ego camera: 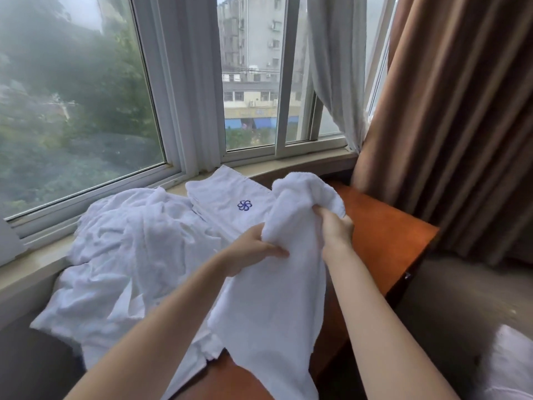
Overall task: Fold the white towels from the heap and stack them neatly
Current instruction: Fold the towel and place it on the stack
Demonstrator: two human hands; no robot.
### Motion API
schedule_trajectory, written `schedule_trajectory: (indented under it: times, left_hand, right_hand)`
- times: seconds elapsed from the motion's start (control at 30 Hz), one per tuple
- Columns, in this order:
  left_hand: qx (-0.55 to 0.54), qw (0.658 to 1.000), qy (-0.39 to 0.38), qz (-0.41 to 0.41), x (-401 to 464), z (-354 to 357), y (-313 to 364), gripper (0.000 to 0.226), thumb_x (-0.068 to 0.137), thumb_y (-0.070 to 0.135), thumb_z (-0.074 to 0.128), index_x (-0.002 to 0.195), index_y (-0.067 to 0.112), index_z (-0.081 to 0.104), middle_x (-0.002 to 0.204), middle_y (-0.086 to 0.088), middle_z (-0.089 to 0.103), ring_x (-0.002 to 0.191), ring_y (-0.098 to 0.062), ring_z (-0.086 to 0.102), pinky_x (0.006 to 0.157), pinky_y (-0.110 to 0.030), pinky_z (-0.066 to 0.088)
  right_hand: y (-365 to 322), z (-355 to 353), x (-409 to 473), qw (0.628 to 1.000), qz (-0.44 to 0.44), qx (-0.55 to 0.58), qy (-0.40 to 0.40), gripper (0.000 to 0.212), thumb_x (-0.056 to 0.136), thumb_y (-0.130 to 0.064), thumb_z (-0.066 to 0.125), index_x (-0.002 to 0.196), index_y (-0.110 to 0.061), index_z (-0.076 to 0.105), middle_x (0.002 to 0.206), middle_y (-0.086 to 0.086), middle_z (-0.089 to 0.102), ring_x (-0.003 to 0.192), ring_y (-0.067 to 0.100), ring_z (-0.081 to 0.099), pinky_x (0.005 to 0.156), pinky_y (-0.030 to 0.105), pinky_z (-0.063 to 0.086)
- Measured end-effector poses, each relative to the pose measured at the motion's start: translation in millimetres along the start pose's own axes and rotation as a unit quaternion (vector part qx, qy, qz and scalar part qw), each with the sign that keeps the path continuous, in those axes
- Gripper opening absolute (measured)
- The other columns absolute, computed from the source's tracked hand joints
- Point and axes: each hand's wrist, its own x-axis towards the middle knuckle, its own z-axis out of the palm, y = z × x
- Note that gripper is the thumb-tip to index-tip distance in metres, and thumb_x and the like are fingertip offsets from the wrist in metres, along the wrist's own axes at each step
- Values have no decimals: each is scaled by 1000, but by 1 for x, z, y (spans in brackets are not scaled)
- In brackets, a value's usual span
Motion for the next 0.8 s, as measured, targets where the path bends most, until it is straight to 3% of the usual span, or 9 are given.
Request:
schedule_trajectory:
  times: [0.2,0.3,0.43,0.57,0.7,0.8]
  left_hand:
    - [39,999,20,-20,85,83,28,27,77,15,75,95,33,65,91,11,71,84,-6,68,63,-16,52]
    - [50,997,62,-22,129,119,42,26,78,17,72,95,35,65,93,11,70,86,-4,65,62,-12,50]
    - [48,990,135,-17,185,153,60,22,76,14,72,91,29,66,87,6,70,85,-15,66,70,-25,54]
    - [34,981,190,0,225,168,78,31,60,24,68,92,23,67,87,1,72,86,-19,68,76,-34,55]
    - [26,980,196,13,266,177,85,21,60,21,67,80,27,66,72,11,70,74,-13,67,69,-30,54]
    - [19,982,186,20,300,188,71,21,69,14,69,86,26,66,78,8,71,77,-14,67,69,-30,54]
  right_hand:
    - [-35,-65,87,1000,-19,12,-12,20,81,0,66,98,-10,68,91,3,68,80,16,63,74,30,52]
    - [-50,-91,140,998,-16,-34,-46,12,84,-5,66,90,-15,64,87,3,65,81,17,61,73,31,50]
    - [-68,-111,204,995,22,-43,-92,23,84,-10,70,106,-9,66,100,5,68,85,16,65,67,24,52]
    - [-80,-118,242,991,35,-25,-127,32,83,-5,68,116,-4,66,114,14,69,107,28,66,90,41,54]
    - [-88,-126,272,990,-1,-25,-140,27,87,-6,64,114,-9,66,109,11,71,106,27,67,96,46,52]
    - [-84,-140,292,992,-11,-41,-116,35,89,-7,62,123,-11,61,116,8,69,109,24,65,100,45,50]
